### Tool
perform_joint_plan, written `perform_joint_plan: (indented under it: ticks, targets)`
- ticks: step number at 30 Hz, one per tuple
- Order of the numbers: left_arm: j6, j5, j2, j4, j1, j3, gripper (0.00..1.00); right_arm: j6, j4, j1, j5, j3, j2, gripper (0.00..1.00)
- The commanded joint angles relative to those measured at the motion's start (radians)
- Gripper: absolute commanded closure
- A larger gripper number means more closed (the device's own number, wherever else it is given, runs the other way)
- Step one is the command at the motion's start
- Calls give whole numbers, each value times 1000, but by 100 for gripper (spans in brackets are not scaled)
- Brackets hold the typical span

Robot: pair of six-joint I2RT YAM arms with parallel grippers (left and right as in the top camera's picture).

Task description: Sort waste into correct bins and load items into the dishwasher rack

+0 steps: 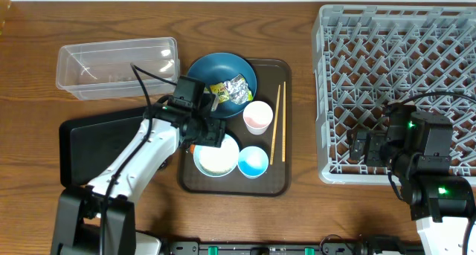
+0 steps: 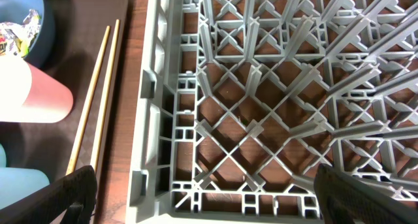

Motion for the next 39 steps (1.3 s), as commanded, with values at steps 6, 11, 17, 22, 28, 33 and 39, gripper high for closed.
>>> perform_joint_plan:
  ticks: [6, 11, 17, 22, 28, 33, 39]
  targets:
    - [-3, 9, 20, 13, -2, 21, 66, 10, -1, 8, 7, 21, 0, 1]
    - [-3, 9, 20, 14, -2, 21, 93, 10, -2, 8, 7, 21, 0, 1]
    - [-3, 5, -10, 4, 11, 33, 94, 10, -2, 8, 7, 21, 0, 1]
    - [-3, 5, -114, -15, 80, 94, 94, 10, -1, 8, 7, 21, 0, 1]
    - [-3, -15, -227, 56, 194, 148, 94, 10, 0, 8, 7, 21, 0, 1]
    - [-3, -110, -241, 240, 278, 148, 94, 10, -1, 8, 7, 21, 0, 1]
    - [-3, -153, -154, 450, 336, 148, 93, 10, 0, 8, 6, 21, 0, 1]
